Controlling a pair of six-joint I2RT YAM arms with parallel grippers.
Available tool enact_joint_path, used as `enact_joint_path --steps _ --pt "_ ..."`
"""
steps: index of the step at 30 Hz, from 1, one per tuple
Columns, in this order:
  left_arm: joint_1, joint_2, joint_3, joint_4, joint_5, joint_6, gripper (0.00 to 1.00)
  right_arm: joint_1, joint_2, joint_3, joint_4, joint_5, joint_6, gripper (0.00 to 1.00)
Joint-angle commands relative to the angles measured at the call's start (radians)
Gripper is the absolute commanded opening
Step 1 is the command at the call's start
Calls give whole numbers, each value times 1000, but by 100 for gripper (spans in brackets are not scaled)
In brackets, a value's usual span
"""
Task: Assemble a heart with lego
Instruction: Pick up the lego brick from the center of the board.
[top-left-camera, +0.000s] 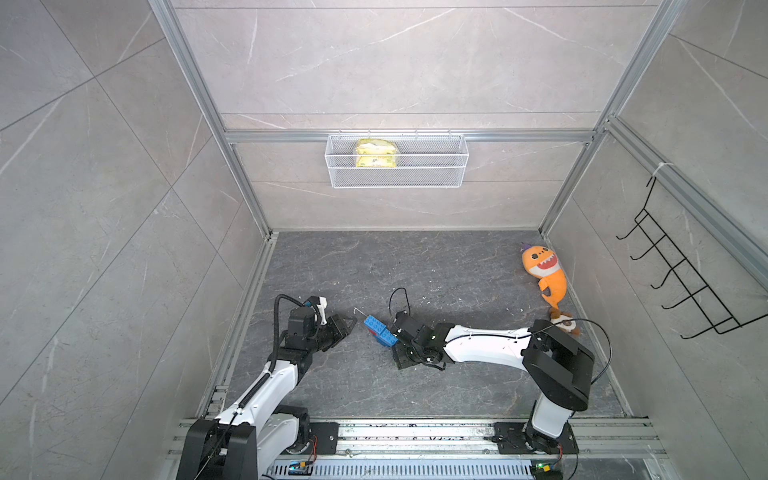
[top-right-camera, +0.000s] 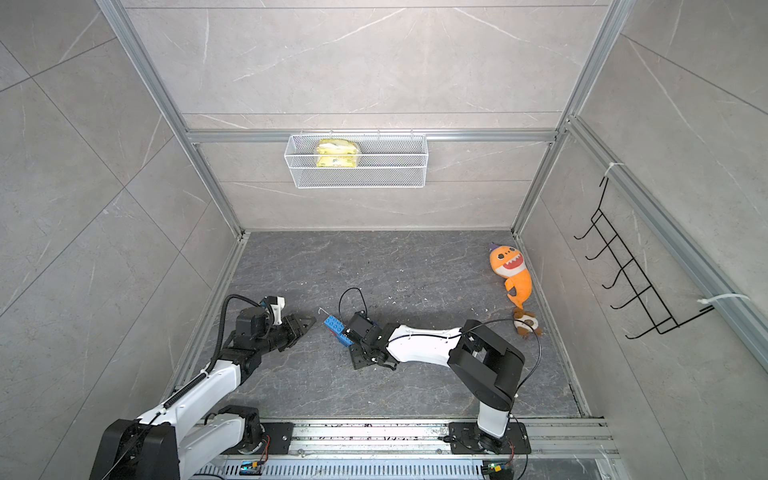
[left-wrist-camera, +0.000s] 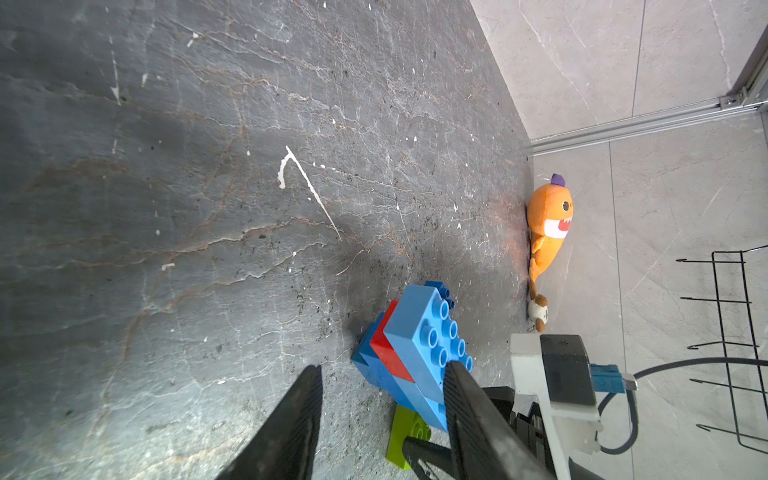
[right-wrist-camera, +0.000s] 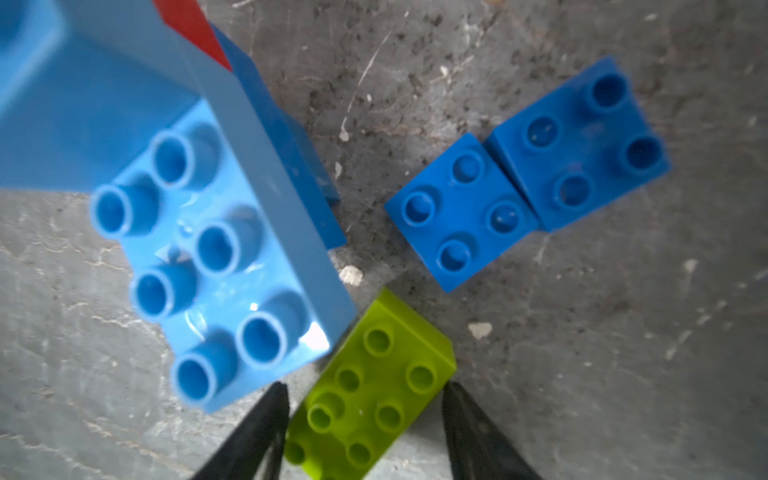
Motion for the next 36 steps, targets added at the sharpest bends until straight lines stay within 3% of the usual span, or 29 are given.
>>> enact_joint_path --steps 1,6,16,23,28,36 --pt "6 -20 -5 -9 27 26 51 5 -2 -3 -57 64 -15 54" --pt "6 -19 -10 -3 31 21 51 -7 -42 -17 -108 108 -58 48" --pt "6 -23 -10 -7 39 15 51 -16 18 60 -95 44 -136 47" --pt "6 -41 -13 -26 27 19 51 -27 31 63 -103 27 -153 38" --pt "6 -28 -13 -16 31 16 51 -28 35 51 -109 24 -156 40" --pt "6 2 -13 15 58 12 51 -42 8 31 -102 16 -184 27"
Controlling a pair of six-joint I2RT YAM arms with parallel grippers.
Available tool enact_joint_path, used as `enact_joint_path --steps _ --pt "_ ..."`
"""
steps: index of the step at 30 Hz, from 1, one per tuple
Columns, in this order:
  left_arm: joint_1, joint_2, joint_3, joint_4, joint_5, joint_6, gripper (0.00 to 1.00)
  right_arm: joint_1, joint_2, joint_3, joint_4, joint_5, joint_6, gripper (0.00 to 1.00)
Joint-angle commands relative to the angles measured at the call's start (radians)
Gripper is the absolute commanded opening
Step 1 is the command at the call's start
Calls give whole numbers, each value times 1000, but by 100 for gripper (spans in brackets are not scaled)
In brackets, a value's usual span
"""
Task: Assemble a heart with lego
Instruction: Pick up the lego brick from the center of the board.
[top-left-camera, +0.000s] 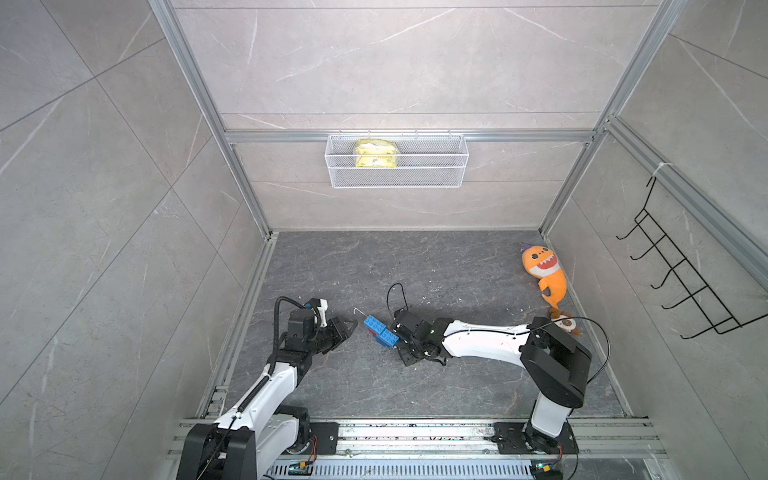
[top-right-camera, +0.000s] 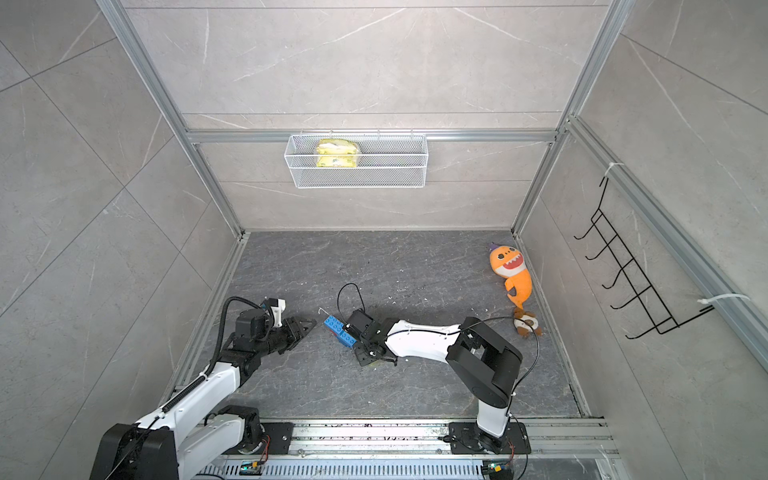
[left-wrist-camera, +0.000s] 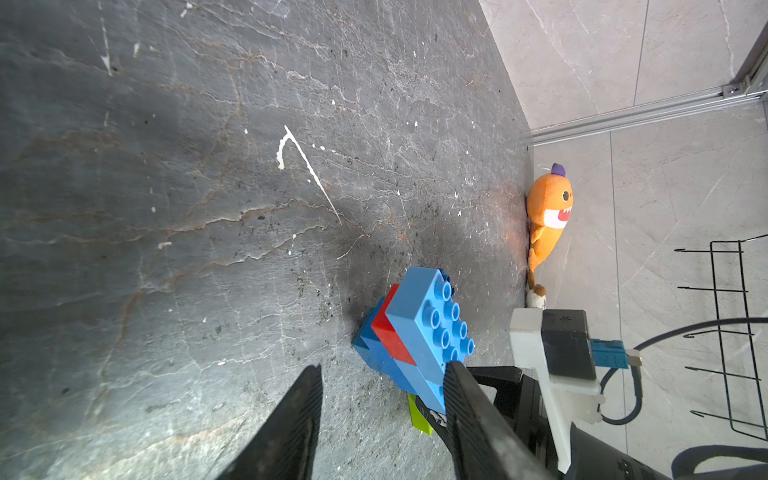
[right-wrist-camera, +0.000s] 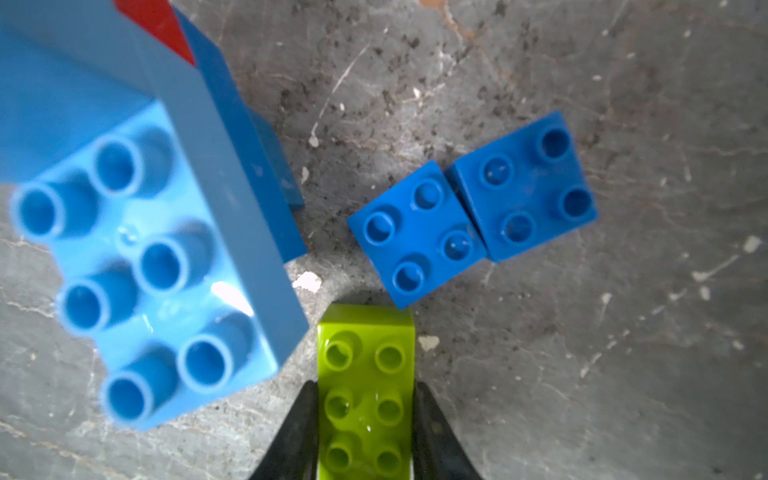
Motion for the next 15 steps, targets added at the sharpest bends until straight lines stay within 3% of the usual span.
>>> enact_joint_path --steps 1,9,15 --pt "6 28 1 42 45 13 51 -22 -19 -22 -22 -17 -35 27" --pt "6 133 22 132 120 28 58 -115 -162 -62 -55 -74 -170 26" --pt "6 234 63 223 214 32 60 -122 -202 27 -125 -139 -356 26"
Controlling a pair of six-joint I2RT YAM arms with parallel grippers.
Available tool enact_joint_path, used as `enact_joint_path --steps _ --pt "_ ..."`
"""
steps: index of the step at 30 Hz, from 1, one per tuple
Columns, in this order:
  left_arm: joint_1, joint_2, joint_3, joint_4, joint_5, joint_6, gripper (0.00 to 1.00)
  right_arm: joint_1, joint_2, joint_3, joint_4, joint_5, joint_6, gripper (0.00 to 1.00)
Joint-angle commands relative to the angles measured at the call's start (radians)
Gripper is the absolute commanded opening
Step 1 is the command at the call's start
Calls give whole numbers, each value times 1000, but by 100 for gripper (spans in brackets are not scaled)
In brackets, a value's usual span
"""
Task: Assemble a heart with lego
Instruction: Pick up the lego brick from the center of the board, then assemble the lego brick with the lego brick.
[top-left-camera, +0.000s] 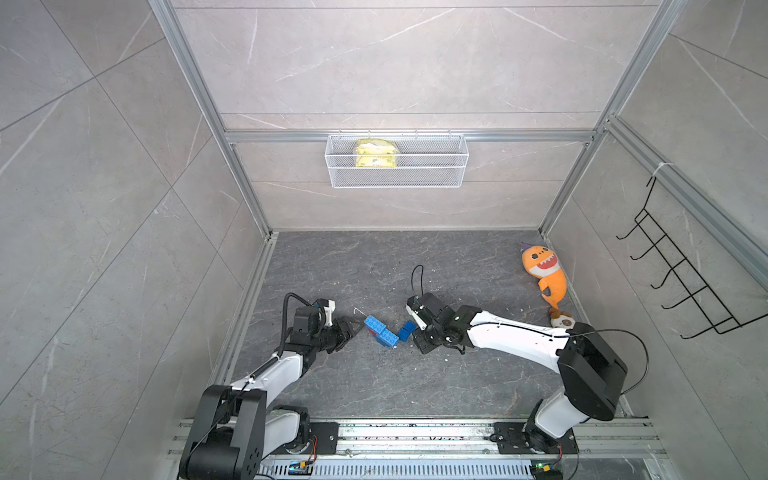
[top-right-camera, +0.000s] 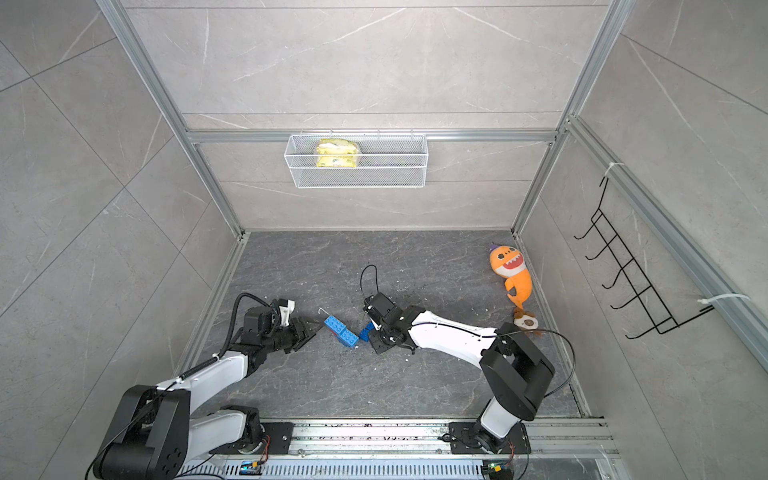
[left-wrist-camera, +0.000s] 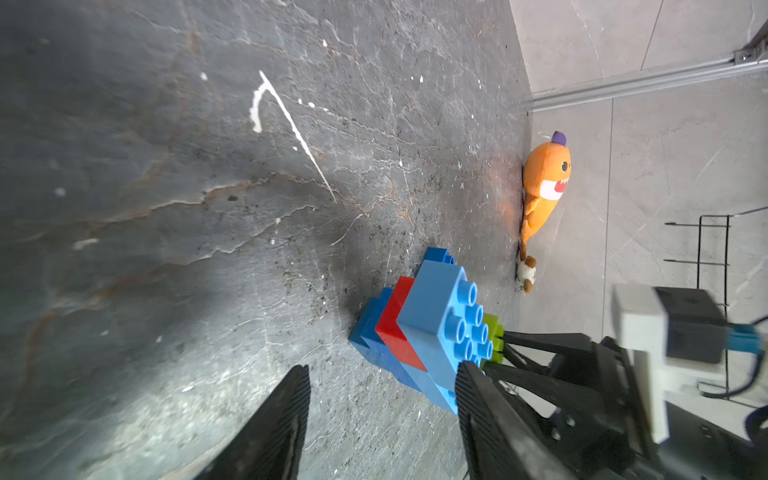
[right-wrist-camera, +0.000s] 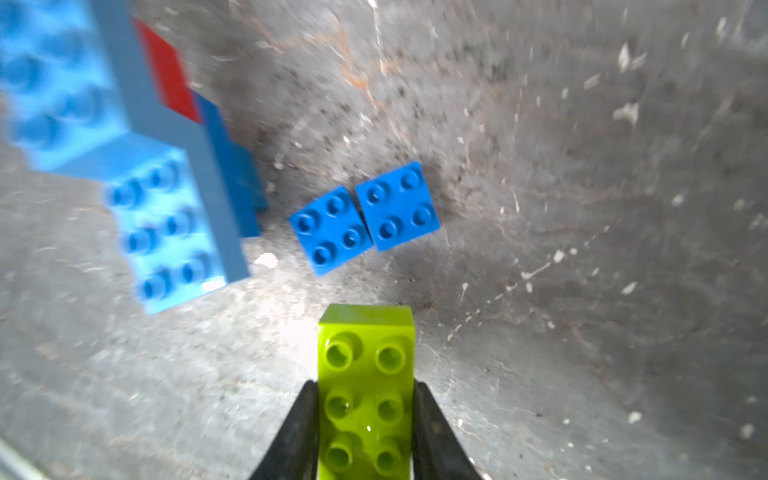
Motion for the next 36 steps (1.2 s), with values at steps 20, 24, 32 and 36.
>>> enact_joint_path --steps 20,24,32,36 --pt "3 170 89 242 153 -12 54 20 203 396 -269 -176 -306 27" --pt "3 170 84 243 163 -9 52 28 234 420 -264 -149 -302 27" --pt "-3 172 65 254 165 -8 48 45 281 473 -278 -120 -289 27" --pt "-3 182 59 272 165 -13 47 54 309 501 -289 -107 -283 27"
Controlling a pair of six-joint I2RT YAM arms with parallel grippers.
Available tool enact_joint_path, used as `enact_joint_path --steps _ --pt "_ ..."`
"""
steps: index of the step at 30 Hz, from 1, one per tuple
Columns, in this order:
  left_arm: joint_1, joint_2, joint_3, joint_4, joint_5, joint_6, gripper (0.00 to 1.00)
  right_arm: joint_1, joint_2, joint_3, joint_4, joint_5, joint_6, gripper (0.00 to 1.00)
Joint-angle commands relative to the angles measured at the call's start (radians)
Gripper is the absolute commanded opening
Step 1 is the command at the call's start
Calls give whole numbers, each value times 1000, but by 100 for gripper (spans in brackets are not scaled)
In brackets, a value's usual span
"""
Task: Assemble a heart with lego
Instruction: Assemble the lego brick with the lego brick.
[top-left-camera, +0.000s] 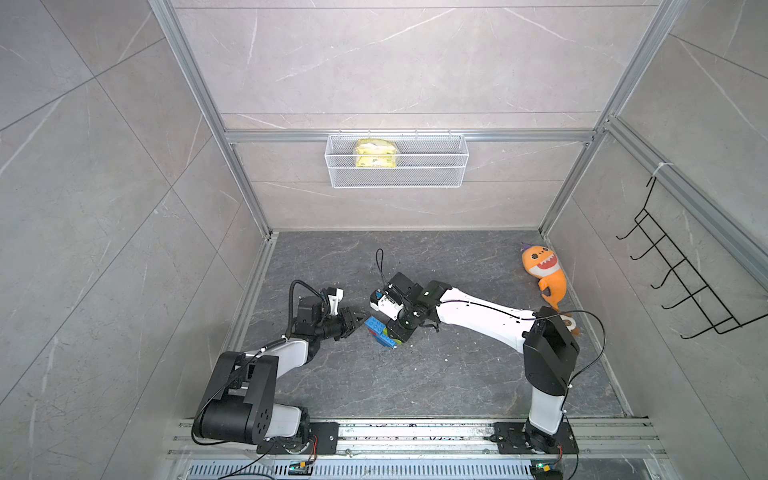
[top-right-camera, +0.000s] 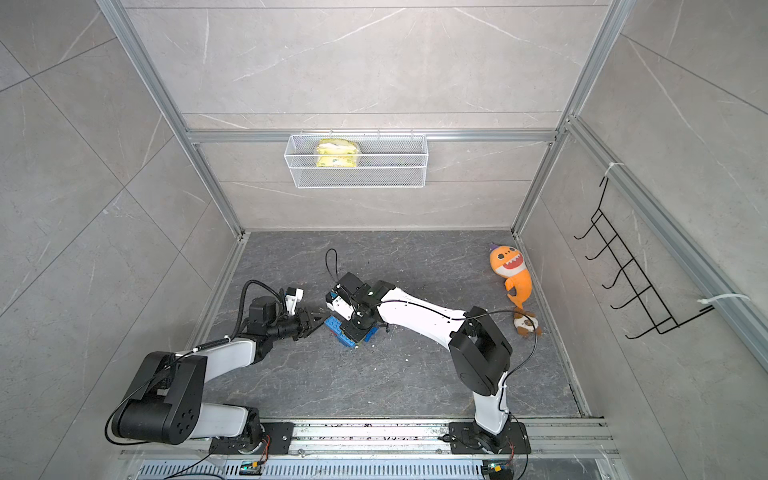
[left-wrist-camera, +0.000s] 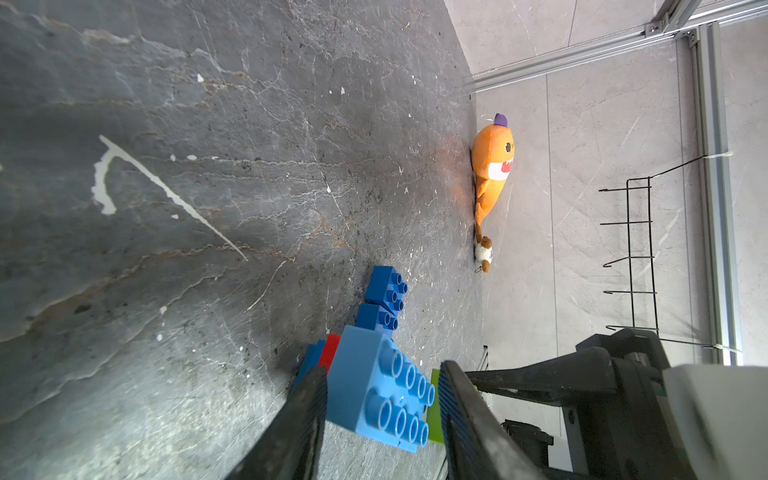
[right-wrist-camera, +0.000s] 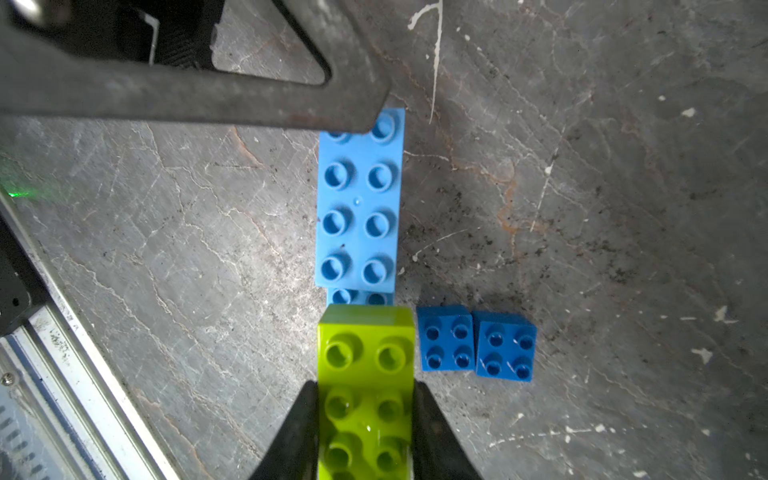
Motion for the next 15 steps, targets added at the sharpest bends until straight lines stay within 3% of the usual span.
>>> enact_joint_path --steps 1,15 --pt "-3 13 -6 58 32 -7 46 15 45 49 -35 30 4 27" --pt "-10 46 -32 123 35 -28 41 24 93 78 -66 31 7 27"
